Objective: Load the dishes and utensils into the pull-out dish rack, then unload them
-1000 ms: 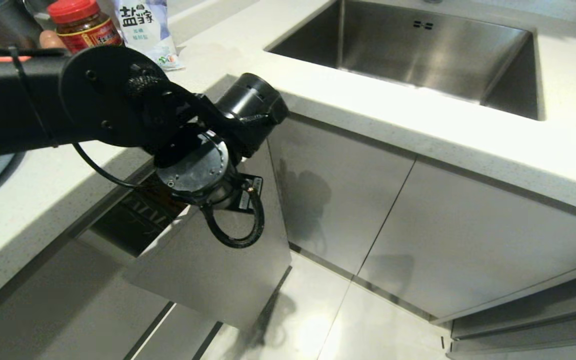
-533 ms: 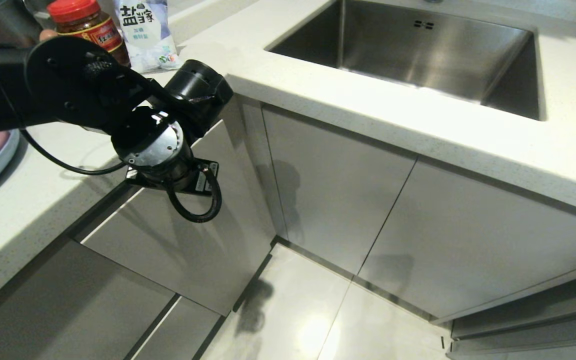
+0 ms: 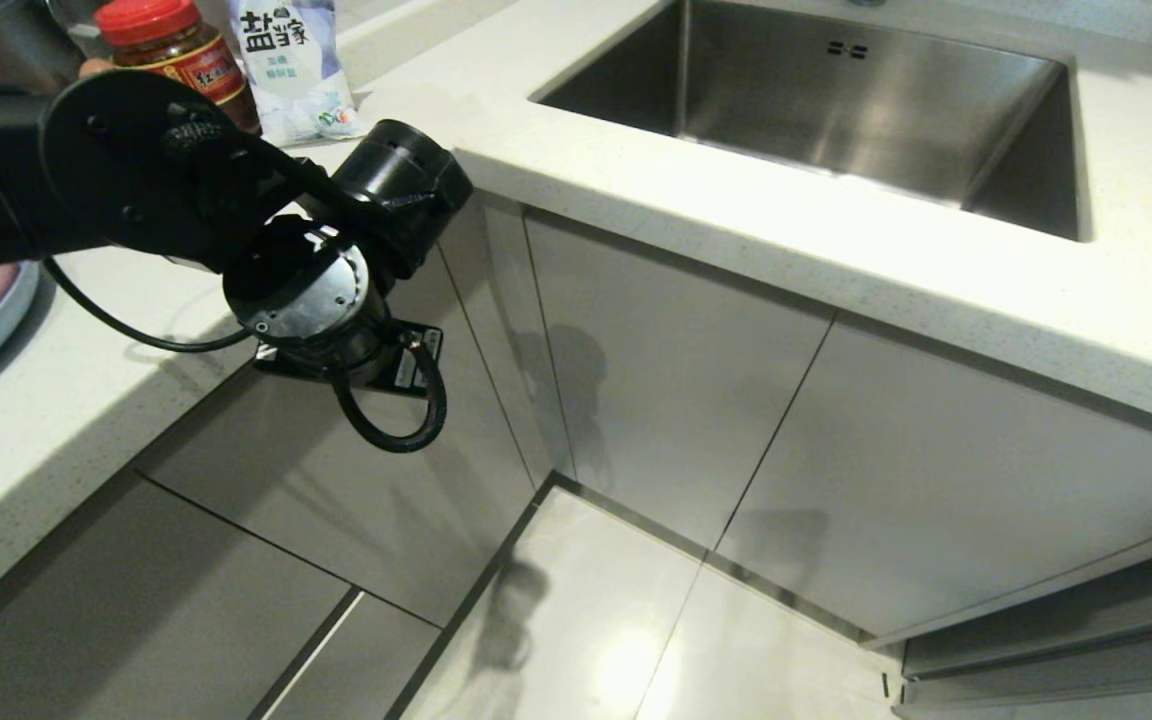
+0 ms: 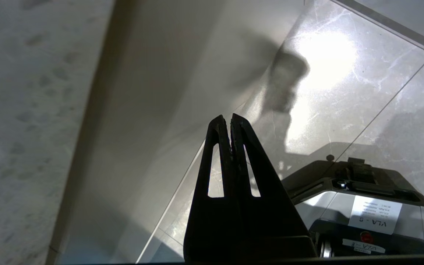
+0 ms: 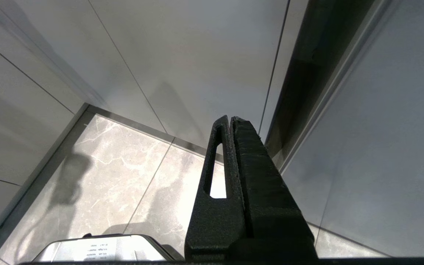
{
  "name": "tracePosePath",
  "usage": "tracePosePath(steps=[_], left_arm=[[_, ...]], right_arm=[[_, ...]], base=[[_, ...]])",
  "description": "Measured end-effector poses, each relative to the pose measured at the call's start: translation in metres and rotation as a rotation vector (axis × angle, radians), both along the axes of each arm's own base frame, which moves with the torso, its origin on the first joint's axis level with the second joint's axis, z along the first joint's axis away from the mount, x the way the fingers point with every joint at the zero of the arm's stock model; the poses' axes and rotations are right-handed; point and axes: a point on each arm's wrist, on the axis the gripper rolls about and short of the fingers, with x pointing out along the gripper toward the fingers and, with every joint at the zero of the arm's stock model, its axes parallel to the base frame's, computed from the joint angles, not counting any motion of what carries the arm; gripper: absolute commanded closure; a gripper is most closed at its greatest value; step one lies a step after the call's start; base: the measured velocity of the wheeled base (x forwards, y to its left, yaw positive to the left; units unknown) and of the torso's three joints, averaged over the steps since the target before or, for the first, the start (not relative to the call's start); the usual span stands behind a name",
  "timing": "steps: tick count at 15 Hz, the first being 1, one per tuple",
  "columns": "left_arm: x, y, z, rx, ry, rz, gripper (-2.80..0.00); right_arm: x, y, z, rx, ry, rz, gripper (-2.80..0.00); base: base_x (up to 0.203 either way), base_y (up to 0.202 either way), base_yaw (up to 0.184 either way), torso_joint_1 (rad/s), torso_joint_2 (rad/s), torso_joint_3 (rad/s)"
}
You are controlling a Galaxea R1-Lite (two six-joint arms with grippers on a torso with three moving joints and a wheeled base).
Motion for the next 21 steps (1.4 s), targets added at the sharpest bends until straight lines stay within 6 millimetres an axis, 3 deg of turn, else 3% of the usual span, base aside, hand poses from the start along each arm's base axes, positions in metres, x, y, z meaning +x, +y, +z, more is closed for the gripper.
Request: tracePosePath(steps=[4, 8, 11, 15, 18, 21], left_arm=[[-0.012, -0.003, 0.006, -0.012, -0.012, -0.032, 0.00], [-0.050, 0.010, 0.038, -0.079, -0.093, -0.097, 0.00], [-0.096, 0.042, 0.075, -0.144, -0.242, -0.184, 0.00], [-0.155, 0.114, 0.109, -0.126, -0.496, -0.146, 0.00], [-0.209, 0.158, 0.119, -0.093, -0.646, -0.043, 0.00], [-0.269, 0.170, 0.109, -0.071, -0.756, -0.007, 0.00]], right_arm=[[0.000, 0.000, 0.000, 0.000, 0.000, 0.000, 0.00], [0.000, 0.000, 0.000, 0.000, 0.000, 0.000, 0.00], [0.000, 0.000, 0.000, 0.000, 0.000, 0.001, 0.00], [0.000, 0.000, 0.000, 0.000, 0.000, 0.000, 0.00], [0.000, 0.000, 0.000, 0.000, 0.000, 0.001, 0.00], [0.000, 0.000, 0.000, 0.000, 0.000, 0.001, 0.00]], base=[[0.000, 0.000, 0.000, 0.000, 0.00, 0.000], [0.000, 0.000, 0.000, 0.000, 0.00, 0.000], [0.000, 0.000, 0.000, 0.000, 0.00, 0.000], [0.000, 0.000, 0.000, 0.000, 0.00, 0.000], [0.000, 0.000, 0.000, 0.000, 0.00, 0.000], [0.000, 0.000, 0.000, 0.000, 0.00, 0.000]])
